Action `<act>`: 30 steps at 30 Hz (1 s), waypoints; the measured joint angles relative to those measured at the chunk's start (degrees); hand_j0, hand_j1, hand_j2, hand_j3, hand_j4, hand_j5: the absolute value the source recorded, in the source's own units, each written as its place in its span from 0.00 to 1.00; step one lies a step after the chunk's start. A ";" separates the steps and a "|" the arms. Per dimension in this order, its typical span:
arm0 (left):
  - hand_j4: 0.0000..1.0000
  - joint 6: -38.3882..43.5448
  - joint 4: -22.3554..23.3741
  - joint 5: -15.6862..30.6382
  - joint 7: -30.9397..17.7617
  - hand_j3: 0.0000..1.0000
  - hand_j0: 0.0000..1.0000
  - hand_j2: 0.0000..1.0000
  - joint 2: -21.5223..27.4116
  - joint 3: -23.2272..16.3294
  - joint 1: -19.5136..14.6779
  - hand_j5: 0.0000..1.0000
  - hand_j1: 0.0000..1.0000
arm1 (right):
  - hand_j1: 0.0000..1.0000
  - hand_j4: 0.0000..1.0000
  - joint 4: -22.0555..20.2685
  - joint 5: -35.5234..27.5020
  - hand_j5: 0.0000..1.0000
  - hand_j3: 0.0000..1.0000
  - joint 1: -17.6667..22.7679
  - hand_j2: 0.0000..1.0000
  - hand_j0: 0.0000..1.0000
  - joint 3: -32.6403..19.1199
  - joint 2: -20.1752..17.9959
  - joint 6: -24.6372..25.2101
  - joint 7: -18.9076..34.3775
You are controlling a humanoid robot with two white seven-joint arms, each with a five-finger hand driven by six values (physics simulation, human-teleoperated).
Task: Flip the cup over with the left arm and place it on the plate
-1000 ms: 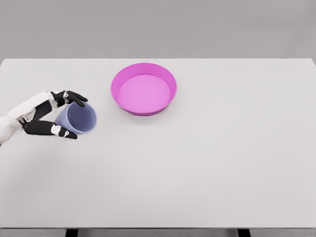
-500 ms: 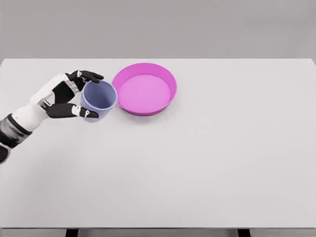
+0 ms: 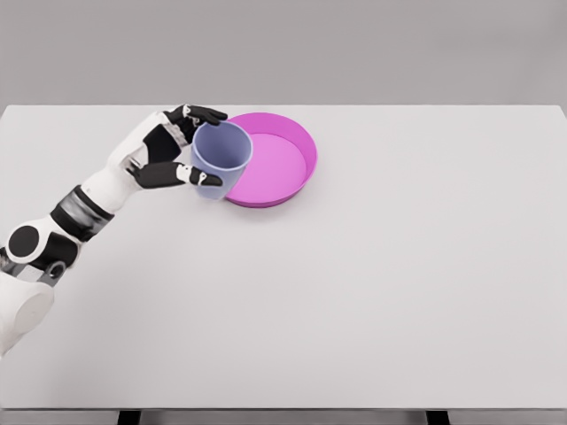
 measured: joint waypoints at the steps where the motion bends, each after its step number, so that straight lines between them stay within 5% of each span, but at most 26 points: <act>1: 0.51 0.00 0.84 0.02 -0.01 0.51 0.51 0.51 -0.85 -0.01 -0.88 0.51 0.51 | 1.00 1.00 0.00 -0.01 1.00 1.00 0.00 1.00 1.00 0.00 0.00 0.00 0.00; 15: 0.51 -3.83 14.87 0.04 -0.03 0.51 0.51 0.51 -14.54 0.05 -6.06 0.51 0.51 | 1.00 1.00 0.00 0.00 1.00 1.00 0.00 1.00 1.00 0.00 0.00 0.00 0.00; 30: 0.50 -15.14 34.07 -1.58 0.64 0.50 0.50 0.50 -22.70 -0.08 -10.46 0.50 0.50 | 1.00 1.00 0.00 -0.02 1.00 1.00 0.00 1.00 1.00 0.00 0.00 0.00 0.00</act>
